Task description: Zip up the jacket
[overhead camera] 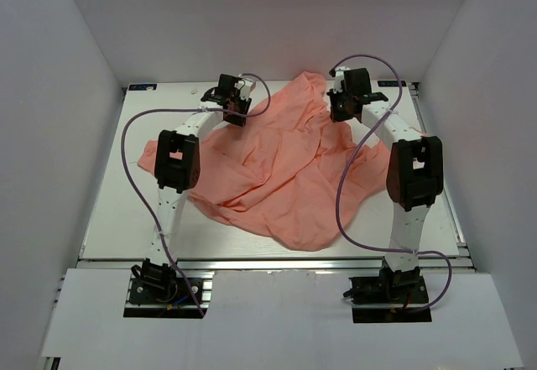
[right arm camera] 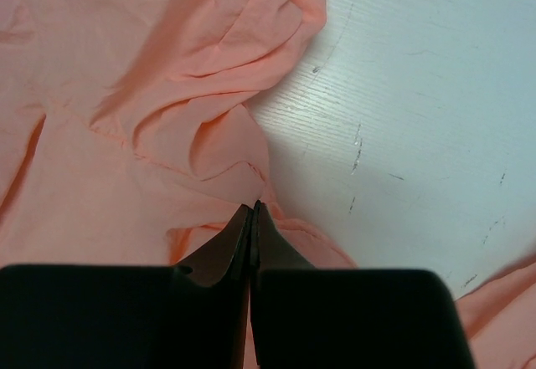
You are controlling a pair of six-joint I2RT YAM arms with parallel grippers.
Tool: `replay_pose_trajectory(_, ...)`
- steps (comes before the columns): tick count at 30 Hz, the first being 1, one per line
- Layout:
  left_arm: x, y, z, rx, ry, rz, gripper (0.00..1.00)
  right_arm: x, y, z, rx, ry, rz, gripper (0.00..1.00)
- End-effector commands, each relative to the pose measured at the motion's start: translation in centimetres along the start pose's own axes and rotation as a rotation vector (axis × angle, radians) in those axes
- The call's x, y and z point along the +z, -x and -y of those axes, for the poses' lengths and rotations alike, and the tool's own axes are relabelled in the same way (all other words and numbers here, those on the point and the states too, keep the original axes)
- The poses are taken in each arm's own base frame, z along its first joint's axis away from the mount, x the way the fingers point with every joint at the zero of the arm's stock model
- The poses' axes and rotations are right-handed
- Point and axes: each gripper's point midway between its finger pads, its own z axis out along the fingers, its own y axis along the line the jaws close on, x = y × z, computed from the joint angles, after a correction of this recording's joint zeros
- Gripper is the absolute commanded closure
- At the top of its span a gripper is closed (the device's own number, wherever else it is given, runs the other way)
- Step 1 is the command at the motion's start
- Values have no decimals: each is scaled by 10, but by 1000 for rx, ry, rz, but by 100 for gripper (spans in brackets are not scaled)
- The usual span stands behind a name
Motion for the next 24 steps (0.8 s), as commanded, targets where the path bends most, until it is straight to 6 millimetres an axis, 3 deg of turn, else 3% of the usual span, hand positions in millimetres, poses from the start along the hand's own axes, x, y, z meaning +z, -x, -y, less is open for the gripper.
replay_pose_trajectory(1, 4, 0, 7, -1, -34, 8, 62, -3, 18, -2, -32, 16, 42, 100)
replay_pose_trajectory(2, 4, 1, 7, 1, -37, 10, 95, -2, 19, -2, -41, 18, 44, 100)
replay_pose_trajectory(5, -2, 21, 7, -1, -38, 74, 100, 4, 29, -1, -59, 19, 67, 100)
replay_pose_trajectory(7, -17, 60, 4, -11, -25, 181, 100, 8, 62, 1, -79, 21, 144, 100)
replay_pose_trajectory(8, -38, 103, -1, -6, -6, 293, 100, 5, 82, 3, -98, 15, 191, 100)
replay_pose_trajectory(9, -61, 134, -4, -9, 15, 374, 100, 1, 107, 3, -106, 7, 246, 100)
replay_pose_trajectory(10, -85, 163, -11, -23, 29, 458, 100, -20, 165, 7, -119, -17, 386, 100)
replay_pose_trajectory(11, -122, 206, -17, -26, 37, 606, 100, -38, 198, 7, -123, -33, 476, 100)
replay_pose_trajectory(12, -176, 239, -25, -72, 3, 732, 100, -73, 240, 9, -103, -55, 614, 100)
replay_pose_trajectory(13, -211, 259, -31, -96, -15, 825, 100, -107, 280, 7, -101, -67, 790, 100)
replay_pose_trajectory(14, -249, 281, -36, -105, -36, 955, 100, -135, 301, 4, -95, -64, 902, 100)
replay_pose_trajectory(15, -315, 299, -38, -130, -94, 1074, 100, -198, 327, -3, -83, -50, 1067, 100)
replay_pose_trajectory(16, -350, 311, -37, -115, -111, 1161, 100, -235, 344, -10, -95, -37, 1233, 100)
replay_pose_trajectory(18, -417, 327, -30, -73, -105, 1281, 100, -306, 361, -27, -116, 27, 1381, 100)
replay_pose_trajectory(19, -459, 329, -17, -33, -129, 1334, 100, -344, 370, -33, -129, 46, 1442, 100)
replay_pose_trajectory(20, -480, 328, -10, -11, -138, 1367, 100, -372, 370, -43, -157, 78, 1475, 100)
replay_pose_trajectory(21, -474, 319, -7, -7, -152, 1336, 100, -386, 368, -47, -173, 93, 1484, 100)
replay_pose_trajectory(22, -509, 312, 5, 23, -164, 1365, 100, -394, 363, -53, -188, 113, 1483, 100)
replay_pose_trajectory(24, -514, 294, 10, 30, -155, 1336, 100, -386, 334, -63, -212, 161, 1397, 100)
